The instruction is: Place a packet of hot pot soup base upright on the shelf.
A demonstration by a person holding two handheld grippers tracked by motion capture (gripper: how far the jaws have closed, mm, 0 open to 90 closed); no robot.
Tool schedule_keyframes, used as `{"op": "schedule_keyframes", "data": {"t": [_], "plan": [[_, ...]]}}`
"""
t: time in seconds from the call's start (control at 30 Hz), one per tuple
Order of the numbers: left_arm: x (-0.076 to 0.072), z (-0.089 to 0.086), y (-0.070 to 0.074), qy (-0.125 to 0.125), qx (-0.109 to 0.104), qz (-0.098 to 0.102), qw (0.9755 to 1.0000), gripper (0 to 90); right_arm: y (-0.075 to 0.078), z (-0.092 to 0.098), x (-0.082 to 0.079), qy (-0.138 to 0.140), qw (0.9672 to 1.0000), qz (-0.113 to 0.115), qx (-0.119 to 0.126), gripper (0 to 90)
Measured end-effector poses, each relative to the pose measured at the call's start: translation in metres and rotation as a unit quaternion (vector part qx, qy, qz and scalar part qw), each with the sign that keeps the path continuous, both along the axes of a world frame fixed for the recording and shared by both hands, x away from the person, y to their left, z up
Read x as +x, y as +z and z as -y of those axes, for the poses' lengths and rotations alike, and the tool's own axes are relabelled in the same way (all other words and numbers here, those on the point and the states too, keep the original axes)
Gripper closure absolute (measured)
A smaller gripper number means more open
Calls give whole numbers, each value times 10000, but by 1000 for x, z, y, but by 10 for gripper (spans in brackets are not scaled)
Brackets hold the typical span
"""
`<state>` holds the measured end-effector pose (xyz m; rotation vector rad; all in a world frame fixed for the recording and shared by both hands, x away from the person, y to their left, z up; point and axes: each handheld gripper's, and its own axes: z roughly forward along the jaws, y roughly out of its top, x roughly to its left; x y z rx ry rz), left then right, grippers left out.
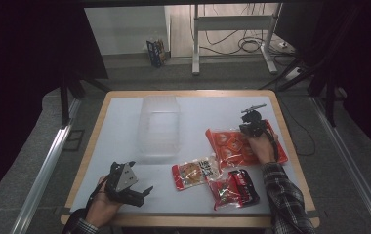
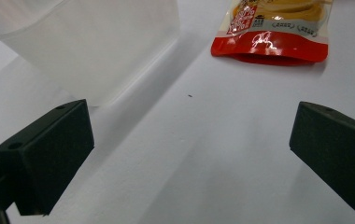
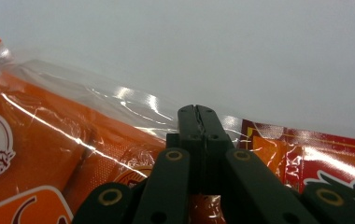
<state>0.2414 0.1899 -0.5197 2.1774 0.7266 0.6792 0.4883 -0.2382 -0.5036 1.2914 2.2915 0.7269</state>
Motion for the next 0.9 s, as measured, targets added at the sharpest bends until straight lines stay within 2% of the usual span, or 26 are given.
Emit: {"op": "schedule_keyframes", "data": {"t": [0.13, 0.2, 0.23, 0.27, 0.33, 0.43, 0.53, 0.67, 0.9], "plan": [[0, 1, 0, -3, -3, 2, 10000, 0, 0, 8, -6, 45, 9999, 60, 132, 870], [0, 0, 0, 0, -5, 11, 10000, 0, 2, 8, -8, 67, 9998, 207, 26, 731], [0, 0, 0, 2, -19, 15, 10000, 0, 3, 9, -9, 92, 9997, 214, 49, 690], [0, 0, 0, -1, -24, 13, 10000, 0, 5, 9, -10, 129, 9996, 213, 149, 605], [0, 0, 1, -3, -13, 20, 10000, 0, 7, 9, -13, 140, 9994, 281, 149, 492], [-1, -1, 1, -16, -6, 37, 10000, 0, 11, 9, -18, 225, 9989, 397, 133, 354], [-1, -1, 2, -11, -20, 46, 10000, 0, 15, 10, -22, 278, 9987, 371, 228, 247], [-1, -2, 2, -3, -42, 42, 10000, 0, 17, 14, -29, 442, 9982, 224, 330, 127], [-1, -2, 2, -7, -42, 55, 10000, 0, 22, 23, -47, 394, 9981, 307, 359, 13]]}}
